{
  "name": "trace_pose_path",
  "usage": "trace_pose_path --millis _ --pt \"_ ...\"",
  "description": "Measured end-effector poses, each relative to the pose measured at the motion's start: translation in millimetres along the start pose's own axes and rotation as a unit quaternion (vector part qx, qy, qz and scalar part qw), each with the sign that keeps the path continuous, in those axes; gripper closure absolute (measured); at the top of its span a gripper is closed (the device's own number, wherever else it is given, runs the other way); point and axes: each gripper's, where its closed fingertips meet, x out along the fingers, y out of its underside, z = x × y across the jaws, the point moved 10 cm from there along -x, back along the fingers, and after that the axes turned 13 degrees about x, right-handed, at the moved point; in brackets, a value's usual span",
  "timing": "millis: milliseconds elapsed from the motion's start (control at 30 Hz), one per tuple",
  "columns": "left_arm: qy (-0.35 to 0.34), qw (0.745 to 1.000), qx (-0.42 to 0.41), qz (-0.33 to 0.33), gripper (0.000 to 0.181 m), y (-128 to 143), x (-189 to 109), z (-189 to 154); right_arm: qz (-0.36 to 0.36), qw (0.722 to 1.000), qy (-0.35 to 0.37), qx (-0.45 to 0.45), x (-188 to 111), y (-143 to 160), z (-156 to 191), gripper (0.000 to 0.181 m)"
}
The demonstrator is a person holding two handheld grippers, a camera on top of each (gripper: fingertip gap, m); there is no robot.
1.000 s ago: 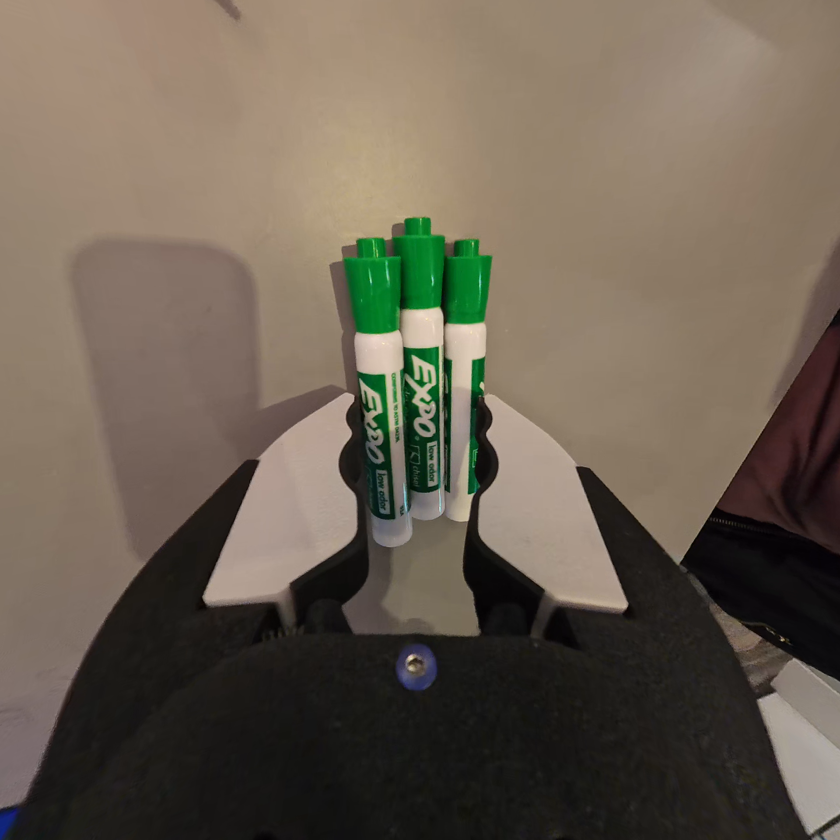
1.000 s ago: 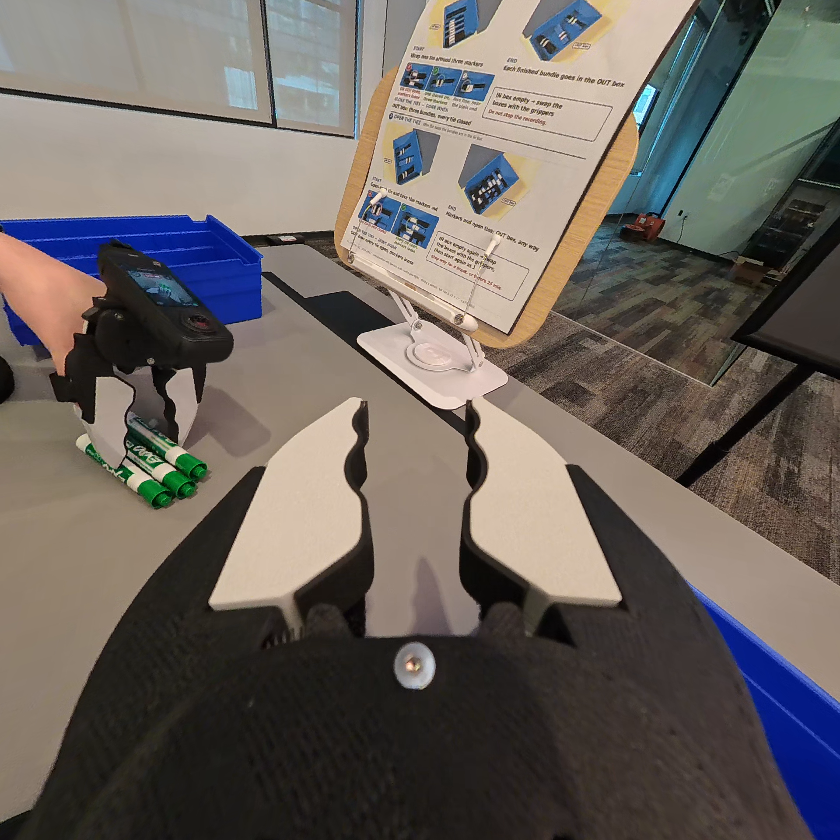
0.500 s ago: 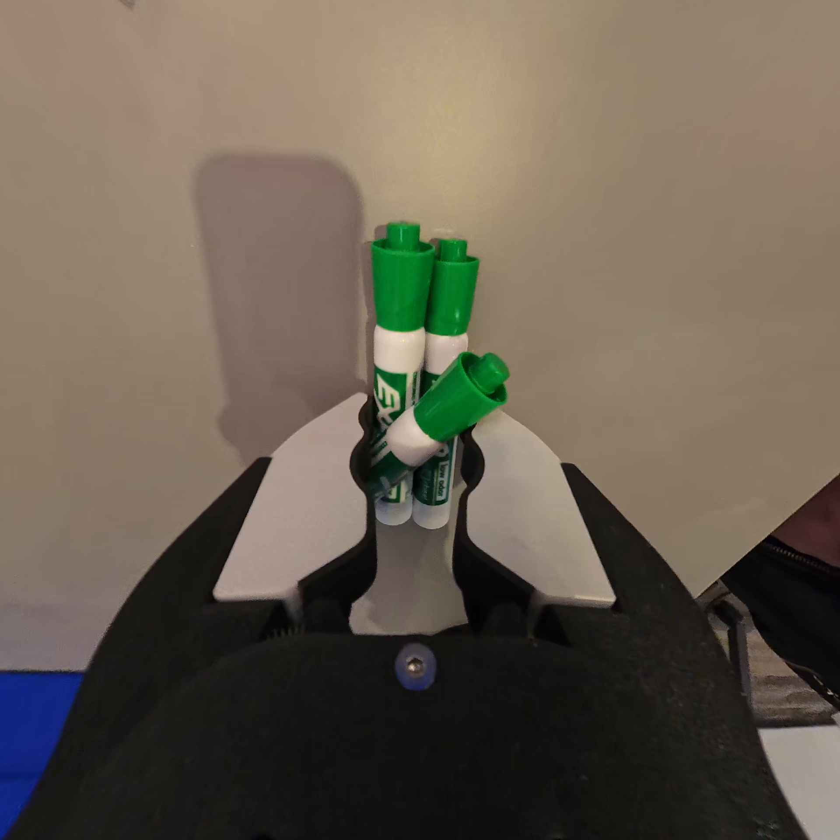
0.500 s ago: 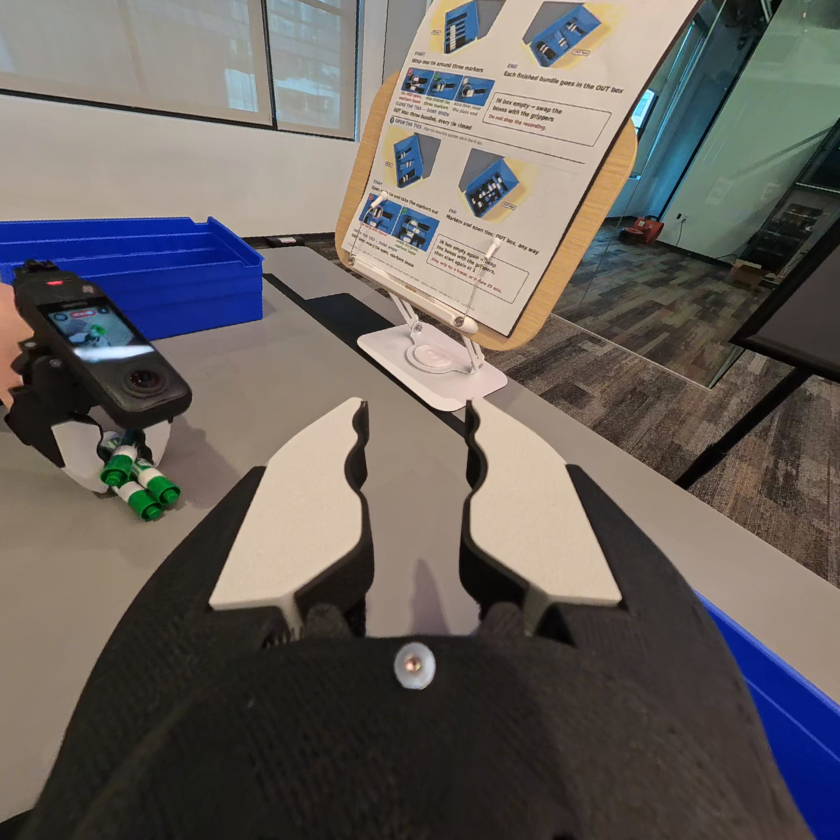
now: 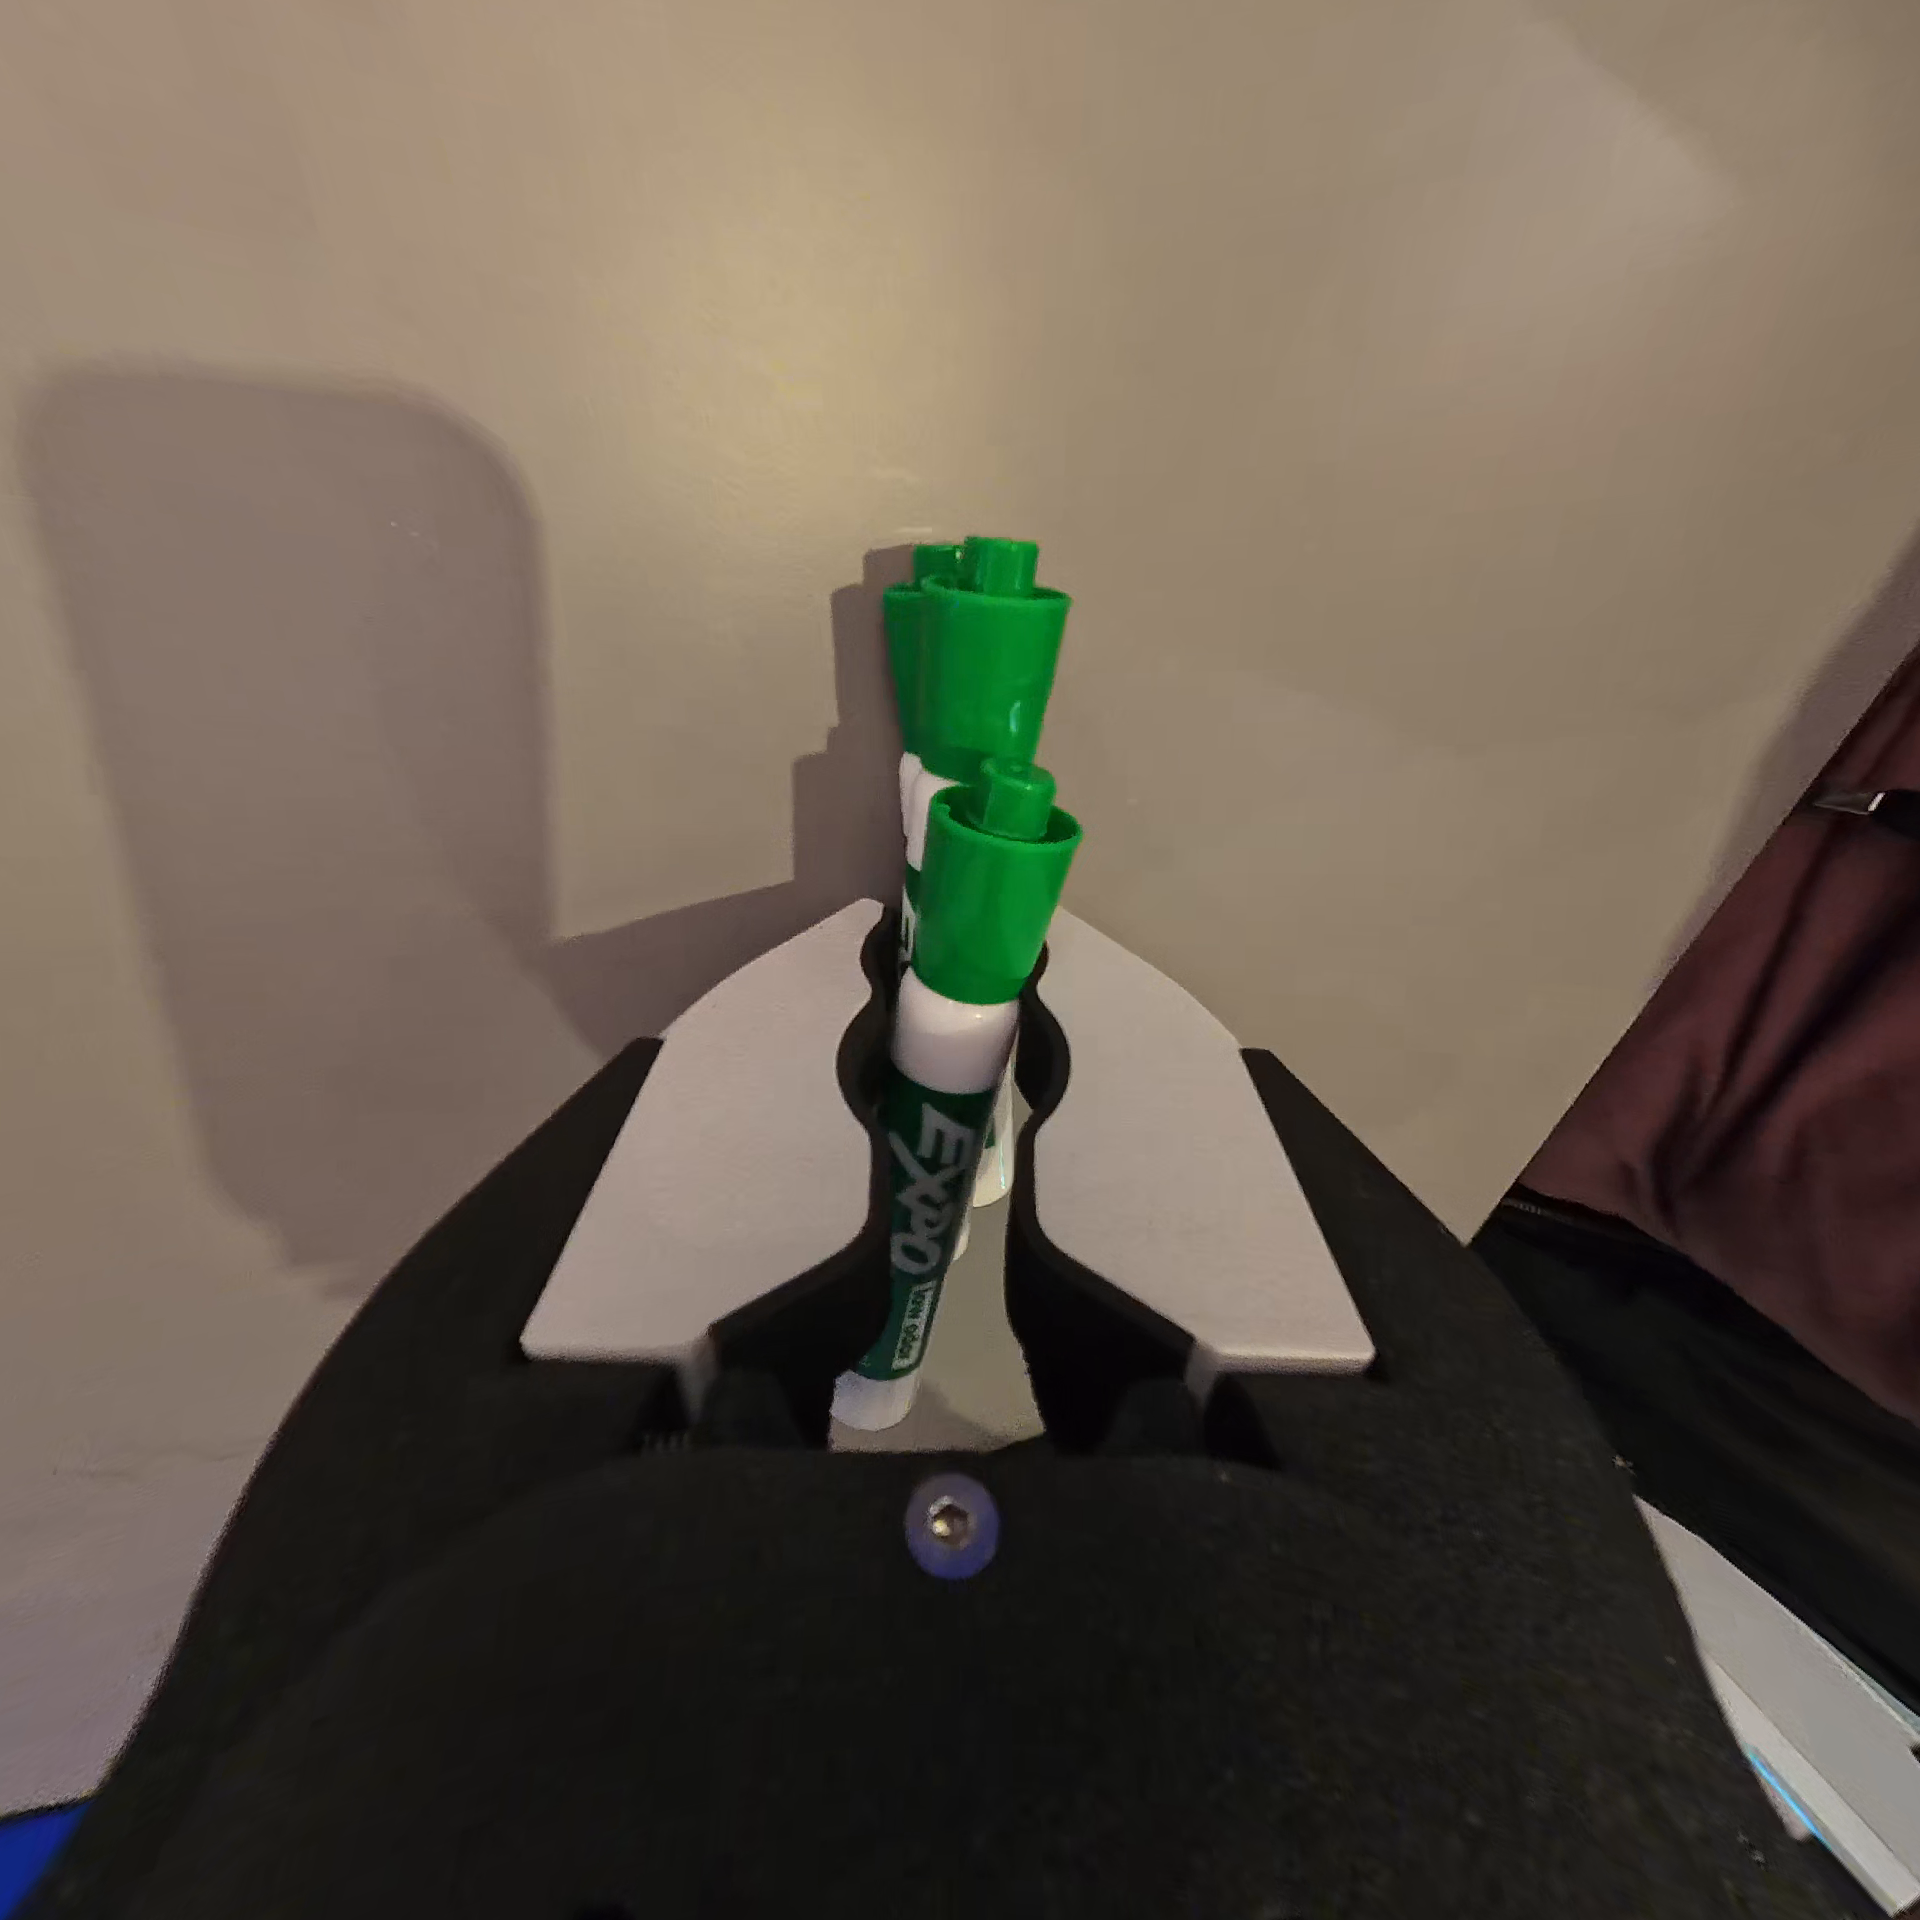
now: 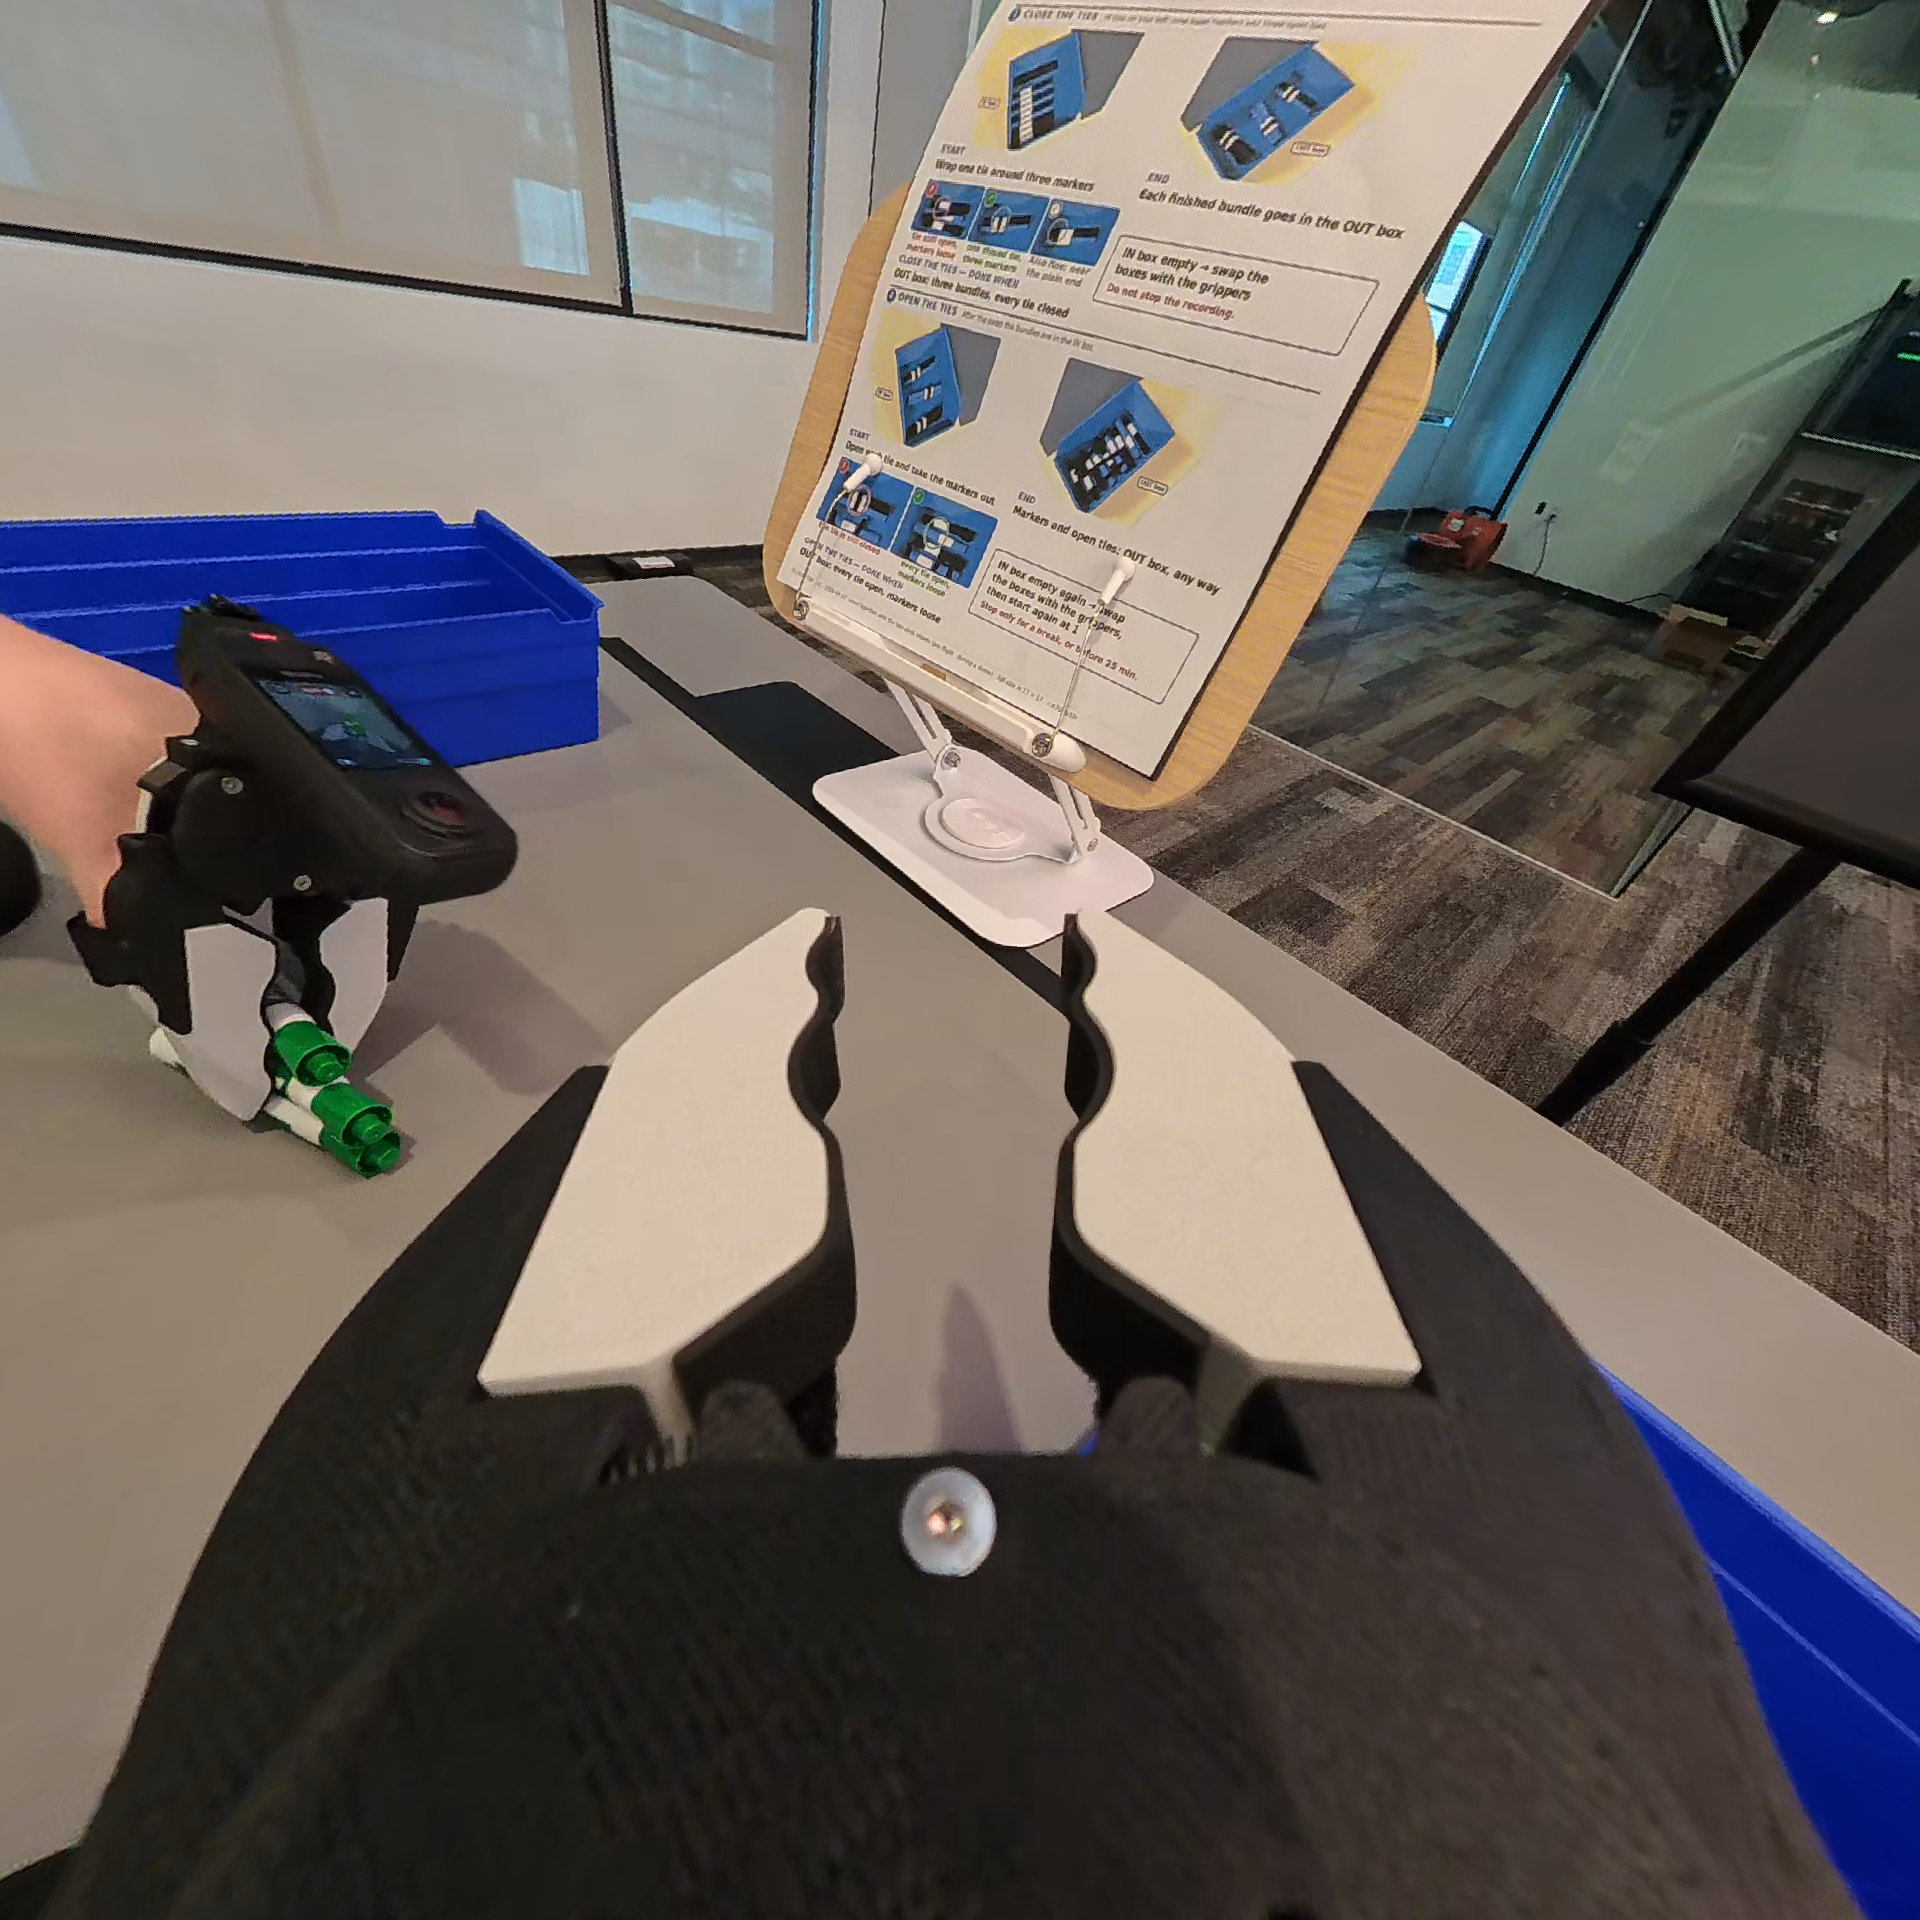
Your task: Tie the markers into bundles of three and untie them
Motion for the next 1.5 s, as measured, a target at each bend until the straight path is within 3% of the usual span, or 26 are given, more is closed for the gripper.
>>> trace_pose_path --millis 300,433,667,833,1000,1133,1233,1333,1433,1500 --pt "-0.135 0.988 -0.013 0.079 0.161 -15 6 -27 0.003 1.0 0.003 -0.004 0 0 1 0.14" --pt "-0.201 0.973 0.028 0.109 0.162 -22 17 -41 0.003 1.0 0.003 -0.002 0 0 1 0.14" --pt "-0.159 0.985 0.016 0.067 0.162 -15 14 -34 0.0 1.0 0.0 -0.005 -1 -1 2 0.14" --pt "-0.191 0.979 0.058 0.04 0.162 -7 11 -36 -0.002 1.0 -0.003 -0.001 0 -1 2 0.14" --pt "-0.167 0.977 0.015 -0.131 0.162 4 -19 -33 0.01 1.0 -0.005 -0.004 4 1 2 0.14" --pt "-0.163 0.947 0.011 -0.277 0.162 17 -41 -30 0.013 1.0 -0.006 -0.004 6 2 3 0.14" --pt "-0.168 0.896 0.017 -0.411 0.162 27 -44 -28 0.015 1.0 -0.007 -0.004 8 2 3 0.14" --pt "-0.182 0.826 0.025 -0.533 0.162 39 -38 -27 0.017 1.0 -0.011 -0.006 11 2 6 0.14" --pt "-0.231 0.761 0.057 -0.604 0.163 50 -27 -31 0.024 1.0 -0.015 -0.011 15 3 8 0.14" --pt "-0.233 0.753 0.06 -0.612 0.163 54 -18 -32 0.028 0.999 -0.017 -0.015 18 3 10 0.14"
